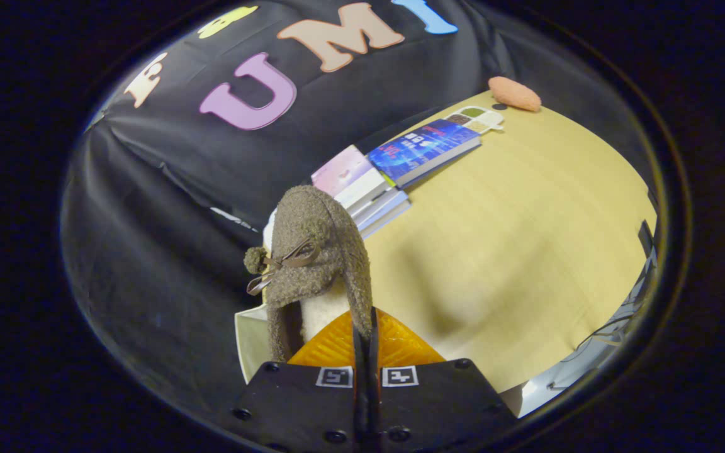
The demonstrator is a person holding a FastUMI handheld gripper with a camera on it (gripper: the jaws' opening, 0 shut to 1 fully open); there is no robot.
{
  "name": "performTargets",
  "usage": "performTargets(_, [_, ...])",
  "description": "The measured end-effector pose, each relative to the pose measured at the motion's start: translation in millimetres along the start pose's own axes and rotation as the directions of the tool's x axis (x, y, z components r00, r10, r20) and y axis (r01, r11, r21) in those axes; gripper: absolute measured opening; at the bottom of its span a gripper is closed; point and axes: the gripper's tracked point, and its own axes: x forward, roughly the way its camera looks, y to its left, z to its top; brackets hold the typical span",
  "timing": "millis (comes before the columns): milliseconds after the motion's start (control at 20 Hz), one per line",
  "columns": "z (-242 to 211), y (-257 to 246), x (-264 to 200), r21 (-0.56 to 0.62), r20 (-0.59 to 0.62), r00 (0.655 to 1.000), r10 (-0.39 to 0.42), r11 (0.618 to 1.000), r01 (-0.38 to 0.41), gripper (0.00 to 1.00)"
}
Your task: Open the storage box then place both shoes into the box .Put the left shoe in first, then the right shoe, with the right side of both shoes facing outward in a uniform manner.
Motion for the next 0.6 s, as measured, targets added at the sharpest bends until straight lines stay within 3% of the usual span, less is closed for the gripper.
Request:
performTargets(350, [-57,88,6,-0.023,-0.103,0.988,0.117,0.993,-0.120,0.03])
performTargets(600, [-95,90,14,-0.066,-0.159,0.986,0.057,0.996,-0.068,0.03])
